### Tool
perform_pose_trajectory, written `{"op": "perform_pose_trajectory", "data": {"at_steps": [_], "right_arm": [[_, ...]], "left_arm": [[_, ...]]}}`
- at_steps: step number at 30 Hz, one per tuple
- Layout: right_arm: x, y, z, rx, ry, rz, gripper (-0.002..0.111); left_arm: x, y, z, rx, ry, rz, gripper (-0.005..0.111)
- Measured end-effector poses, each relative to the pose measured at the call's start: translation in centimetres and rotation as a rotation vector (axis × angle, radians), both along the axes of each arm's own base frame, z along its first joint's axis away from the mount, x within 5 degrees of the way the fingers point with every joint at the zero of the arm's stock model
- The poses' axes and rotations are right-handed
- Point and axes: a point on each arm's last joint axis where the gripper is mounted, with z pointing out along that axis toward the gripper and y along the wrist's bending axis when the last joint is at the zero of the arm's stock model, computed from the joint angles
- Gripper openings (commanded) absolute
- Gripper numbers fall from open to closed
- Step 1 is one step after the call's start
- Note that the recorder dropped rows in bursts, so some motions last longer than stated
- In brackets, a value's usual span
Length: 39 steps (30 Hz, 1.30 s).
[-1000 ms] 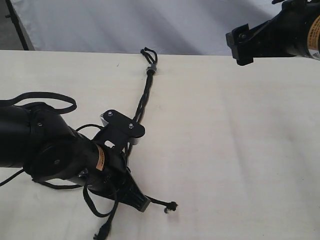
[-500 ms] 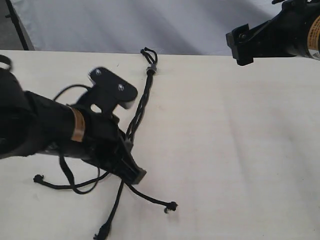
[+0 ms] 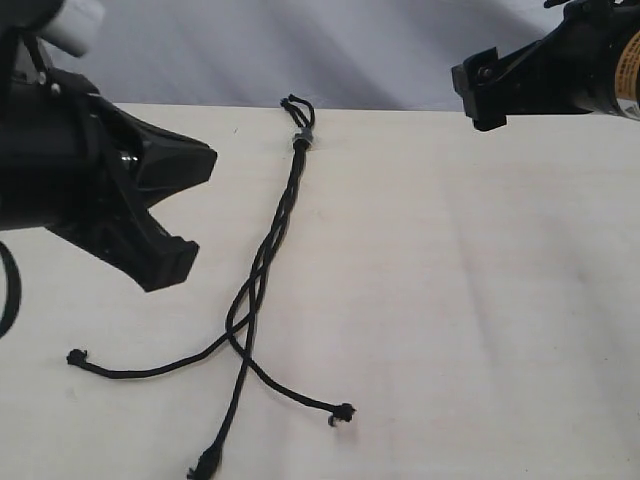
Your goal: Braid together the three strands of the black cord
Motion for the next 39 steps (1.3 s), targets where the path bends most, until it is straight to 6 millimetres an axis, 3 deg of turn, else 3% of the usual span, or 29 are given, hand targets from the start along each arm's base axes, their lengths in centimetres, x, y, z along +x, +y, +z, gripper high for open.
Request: {"op": "perform_pose_trajectory", "data": {"at_steps": [12, 23, 32, 39], "right_arm": [[0.0, 0.0, 0.0, 0.000, 0.000, 0.000, 0.099], [0.0, 0.0, 0.0, 0.000, 0.000, 0.000, 0.099], [0.0, 0.0, 0.0, 0.000, 0.000, 0.000, 0.099], [0.0, 0.0, 0.0, 0.000, 0.000, 0.000, 0.099]], "left_arm": [[-2.2, 1.9, 2.5, -0.085, -0.098, 0.000, 0.000], [-6.7, 6.8, 4.2, -0.177, -0.318, 0.038, 0.000], [-9.0, 12.2, 3.1, -0.263, -0.455, 0.464, 0.000], [-11.5, 14.1, 3.4, -0.274, -0.585, 0.741, 0.000]]}}
